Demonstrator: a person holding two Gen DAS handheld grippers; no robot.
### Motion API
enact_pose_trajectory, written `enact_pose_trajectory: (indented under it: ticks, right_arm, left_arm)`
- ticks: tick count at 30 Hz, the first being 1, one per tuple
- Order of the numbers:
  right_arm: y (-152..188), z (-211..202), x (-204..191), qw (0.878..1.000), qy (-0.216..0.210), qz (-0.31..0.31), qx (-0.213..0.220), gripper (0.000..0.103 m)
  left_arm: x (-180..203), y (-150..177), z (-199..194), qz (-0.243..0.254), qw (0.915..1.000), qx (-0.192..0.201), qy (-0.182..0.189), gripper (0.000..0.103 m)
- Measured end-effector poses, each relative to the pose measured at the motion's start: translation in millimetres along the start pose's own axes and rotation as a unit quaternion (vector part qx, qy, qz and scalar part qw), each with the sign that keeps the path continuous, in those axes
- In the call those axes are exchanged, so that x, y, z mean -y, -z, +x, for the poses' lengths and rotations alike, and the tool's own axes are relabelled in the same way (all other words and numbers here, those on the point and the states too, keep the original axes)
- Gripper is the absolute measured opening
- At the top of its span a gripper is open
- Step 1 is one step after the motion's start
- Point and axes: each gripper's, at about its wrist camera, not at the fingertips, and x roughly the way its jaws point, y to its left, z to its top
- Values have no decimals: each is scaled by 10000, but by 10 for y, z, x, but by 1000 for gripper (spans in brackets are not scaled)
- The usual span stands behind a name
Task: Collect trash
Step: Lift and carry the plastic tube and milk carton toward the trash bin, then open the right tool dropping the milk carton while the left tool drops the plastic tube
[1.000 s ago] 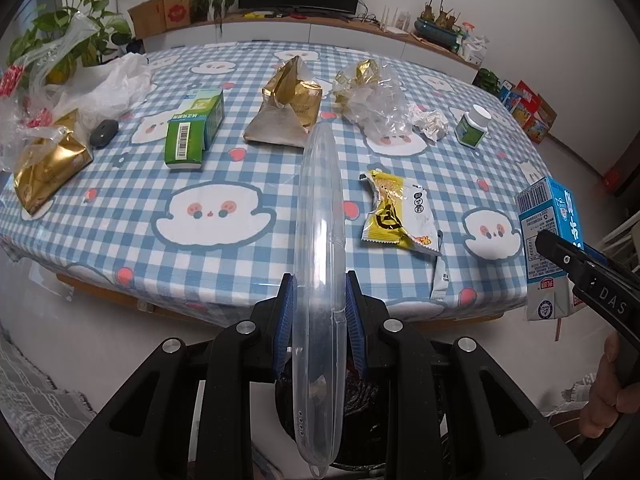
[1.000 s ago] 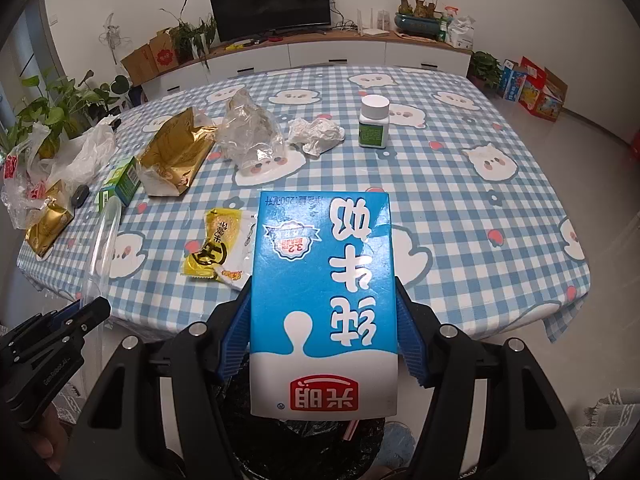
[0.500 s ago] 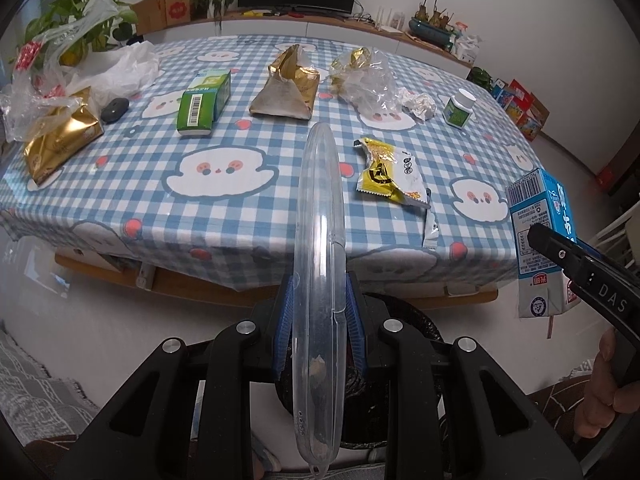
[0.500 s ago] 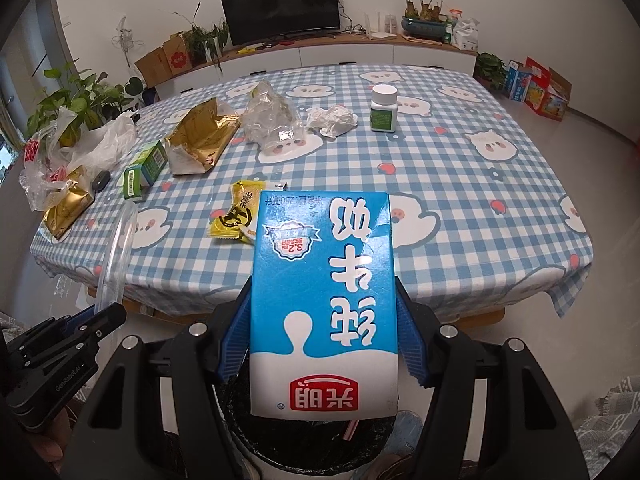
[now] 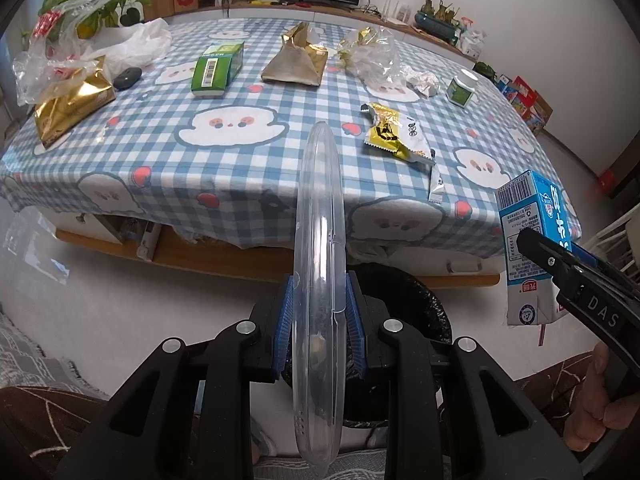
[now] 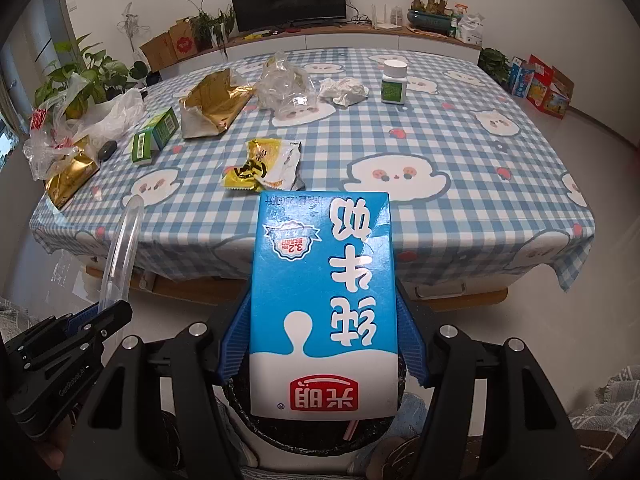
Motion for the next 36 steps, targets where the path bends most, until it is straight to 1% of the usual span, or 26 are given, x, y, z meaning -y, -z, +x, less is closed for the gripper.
enact_pose_trajectory:
  ticks: [8,11,15,17,21,25,30,36]
  right_arm:
    - [208,58,-64,9999,56,-59,-86,60]
    - [275,96,-82,9998,100,-94,-131,60]
    - [355,140,-137,9997,105,-144,-150,60]
    - [386,160,-159,9997,94,-157,-151,60]
    - [470,226,-192,9997,72,-183,-171,60]
    - [544,350,-210,9993,77,-231,-273,60]
    - [585,491,-188,9990,92,-220,-374,60]
    - [628,677,-181,9986,33,-220,-471,60]
  left_arm:
    - [-189,133,200,-117,9996,-165,-176,25]
    - [-218,172,253,-77,9994,-241,-247,25]
    - [-221,240,289,-44,9994,-240,-244,25]
    - [-238,275,320,-76,9995,-228,-182,25]
    - [-276,326,405,-100,9992,-305,-244,25]
    - [-330,351,459,-146,9993,-263,-239,25]
    - [-416,397,661,-210,9982,-442,-350,25]
    - [-448,410,817,-206,9976,-545,-375,25]
